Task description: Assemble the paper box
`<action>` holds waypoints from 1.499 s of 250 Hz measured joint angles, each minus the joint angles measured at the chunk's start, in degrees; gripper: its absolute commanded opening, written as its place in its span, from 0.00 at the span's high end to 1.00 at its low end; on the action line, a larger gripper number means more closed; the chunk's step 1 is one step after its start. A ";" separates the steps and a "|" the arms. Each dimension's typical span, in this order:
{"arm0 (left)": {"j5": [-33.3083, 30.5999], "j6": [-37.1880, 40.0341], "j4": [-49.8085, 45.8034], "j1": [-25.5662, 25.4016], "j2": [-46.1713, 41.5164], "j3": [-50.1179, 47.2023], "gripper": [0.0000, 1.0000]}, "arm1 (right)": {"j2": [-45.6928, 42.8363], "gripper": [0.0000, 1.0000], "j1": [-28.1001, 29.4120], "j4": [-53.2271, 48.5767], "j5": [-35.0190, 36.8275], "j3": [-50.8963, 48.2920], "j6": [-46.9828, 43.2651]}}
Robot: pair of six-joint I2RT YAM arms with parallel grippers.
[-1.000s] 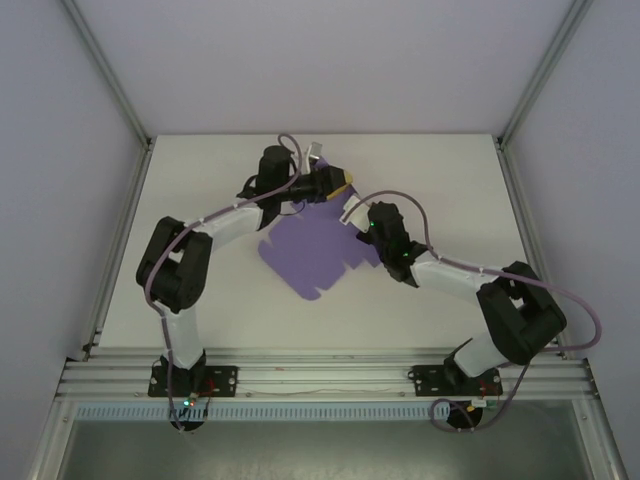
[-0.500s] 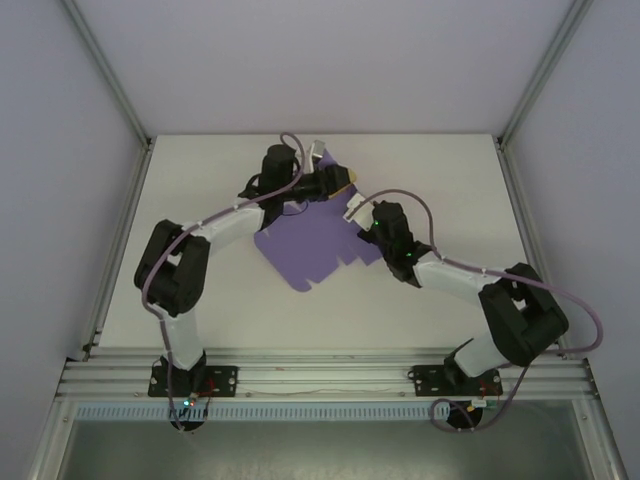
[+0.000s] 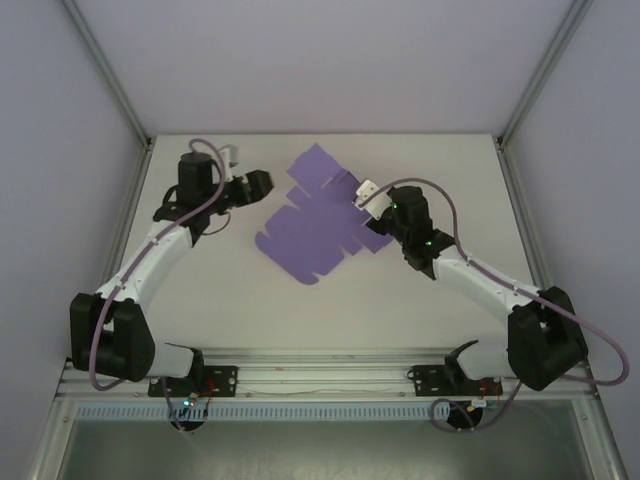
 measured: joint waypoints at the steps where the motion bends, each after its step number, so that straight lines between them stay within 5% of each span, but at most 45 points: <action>1: -0.09 0.04 -0.09 0.15 0.04 -0.11 0.24 | 0.00 1.00 0.00 -0.13 -0.07 0.04 0.00; 69: 6.62 6.36 -0.96 0.70 8.57 -1.27 0.32 | 0.15 1.00 0.00 -4.24 -3.85 3.45 0.00; 195: 24.00 10.29 10.64 0.04 8.04 -5.79 0.32 | 2.08 1.00 -0.42 -7.82 -5.29 5.55 -0.02; 277: 28.68 12.28 13.14 -5.03 11.80 -5.22 0.33 | 4.15 1.00 -0.74 -8.83 -5.84 6.36 -0.13; 323: 29.99 11.52 14.40 -5.55 13.97 -5.11 0.48 | 4.20 1.00 -0.72 -8.79 -4.74 6.36 -0.52; 375: 31.06 8.22 18.73 -7.87 16.59 -5.07 0.48 | 4.22 1.00 -0.61 -7.89 -1.55 6.36 -0.66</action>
